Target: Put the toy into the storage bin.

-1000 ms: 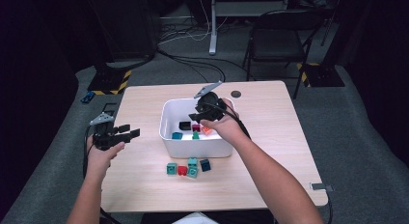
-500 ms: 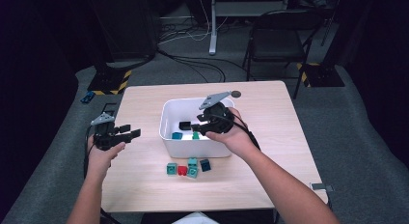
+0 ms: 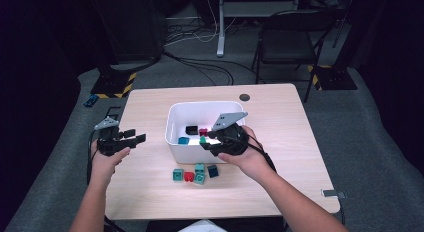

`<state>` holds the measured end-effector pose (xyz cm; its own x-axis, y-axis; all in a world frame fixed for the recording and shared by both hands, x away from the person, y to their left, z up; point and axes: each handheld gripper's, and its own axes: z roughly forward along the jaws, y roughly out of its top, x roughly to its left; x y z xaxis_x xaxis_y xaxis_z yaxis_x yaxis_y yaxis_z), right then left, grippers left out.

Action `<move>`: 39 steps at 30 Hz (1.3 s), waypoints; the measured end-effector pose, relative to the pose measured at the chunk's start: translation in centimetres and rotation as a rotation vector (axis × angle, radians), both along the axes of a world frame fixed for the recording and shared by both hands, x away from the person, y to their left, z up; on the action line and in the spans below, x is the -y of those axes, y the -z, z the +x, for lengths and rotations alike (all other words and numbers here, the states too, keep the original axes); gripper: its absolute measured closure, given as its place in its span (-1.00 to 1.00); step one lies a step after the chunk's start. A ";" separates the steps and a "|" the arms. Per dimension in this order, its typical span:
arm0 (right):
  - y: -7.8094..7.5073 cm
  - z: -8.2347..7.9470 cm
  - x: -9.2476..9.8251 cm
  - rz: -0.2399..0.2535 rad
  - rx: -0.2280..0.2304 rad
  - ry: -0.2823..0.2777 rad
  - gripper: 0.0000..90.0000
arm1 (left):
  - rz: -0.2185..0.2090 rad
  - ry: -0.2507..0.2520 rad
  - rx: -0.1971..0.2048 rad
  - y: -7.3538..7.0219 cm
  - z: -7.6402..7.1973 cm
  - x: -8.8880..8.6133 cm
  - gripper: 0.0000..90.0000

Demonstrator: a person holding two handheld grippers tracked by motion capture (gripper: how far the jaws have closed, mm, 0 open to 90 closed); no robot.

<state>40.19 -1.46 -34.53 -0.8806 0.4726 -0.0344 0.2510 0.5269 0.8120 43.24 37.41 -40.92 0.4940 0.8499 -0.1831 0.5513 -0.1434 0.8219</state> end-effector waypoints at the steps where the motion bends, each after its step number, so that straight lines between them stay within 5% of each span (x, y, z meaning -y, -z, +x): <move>1: 0.4 -0.3 -0.1 0.002 -0.001 -0.004 0.26 | 0.000 0.001 0.000 0.0 0.0 0.0 -0.09; 24: 8.8 -2.0 -1.9 -0.032 -0.078 -0.034 0.25 | 0.003 -0.002 -0.003 0.0 -0.1 0.0 -0.09; 39: 12.3 -2.0 -2.4 -0.057 -0.104 -0.031 0.18 | -0.002 -0.008 -0.004 0.1 -0.1 0.1 -0.09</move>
<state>38.23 0.97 -46.80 -0.8952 0.4446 0.0318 0.3148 0.5801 0.7512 43.12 37.36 -40.98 0.4868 0.8533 -0.1869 0.5554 -0.1371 0.8202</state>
